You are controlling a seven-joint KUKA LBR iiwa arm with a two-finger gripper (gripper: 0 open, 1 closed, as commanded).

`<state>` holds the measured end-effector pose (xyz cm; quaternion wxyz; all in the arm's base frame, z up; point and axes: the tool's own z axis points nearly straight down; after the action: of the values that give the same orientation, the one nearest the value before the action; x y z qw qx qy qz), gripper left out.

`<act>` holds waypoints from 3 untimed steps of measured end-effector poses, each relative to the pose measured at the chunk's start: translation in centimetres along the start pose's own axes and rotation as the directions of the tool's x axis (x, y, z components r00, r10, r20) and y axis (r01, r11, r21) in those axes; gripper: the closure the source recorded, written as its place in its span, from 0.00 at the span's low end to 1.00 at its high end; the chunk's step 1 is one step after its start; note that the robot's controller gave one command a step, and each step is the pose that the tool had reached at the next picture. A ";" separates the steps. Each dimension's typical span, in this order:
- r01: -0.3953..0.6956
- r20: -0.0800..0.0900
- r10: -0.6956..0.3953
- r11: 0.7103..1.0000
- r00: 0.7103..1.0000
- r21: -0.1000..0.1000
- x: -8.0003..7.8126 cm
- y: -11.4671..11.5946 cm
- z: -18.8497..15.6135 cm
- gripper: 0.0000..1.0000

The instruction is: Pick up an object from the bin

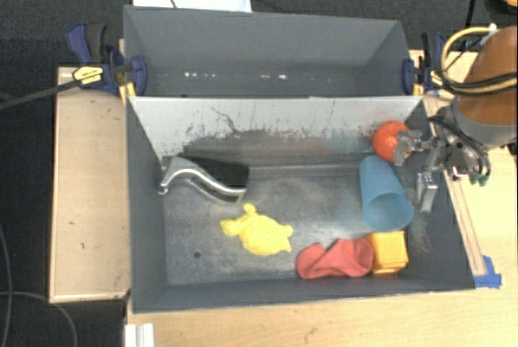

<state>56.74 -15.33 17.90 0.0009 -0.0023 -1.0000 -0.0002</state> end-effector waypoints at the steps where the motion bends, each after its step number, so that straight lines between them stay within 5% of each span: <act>1: 0.004 0.006 -0.004 1.000 1.000 0.001 -0.1 0.1 -0.4 0.00; 2: 0.049 0.010 -0.049 0.999 0.999 0.003 2.0 2.6 4.8 0.00; 3: 0.158 0.030 -0.159 0.987 0.987 0.011 4.8 2.4 9.1 0.00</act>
Offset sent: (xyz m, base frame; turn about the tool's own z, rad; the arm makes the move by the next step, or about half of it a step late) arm -0.0418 0.0510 -0.0982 -0.0986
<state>51.93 -12.95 8.84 -0.0145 0.0773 -0.9969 0.0038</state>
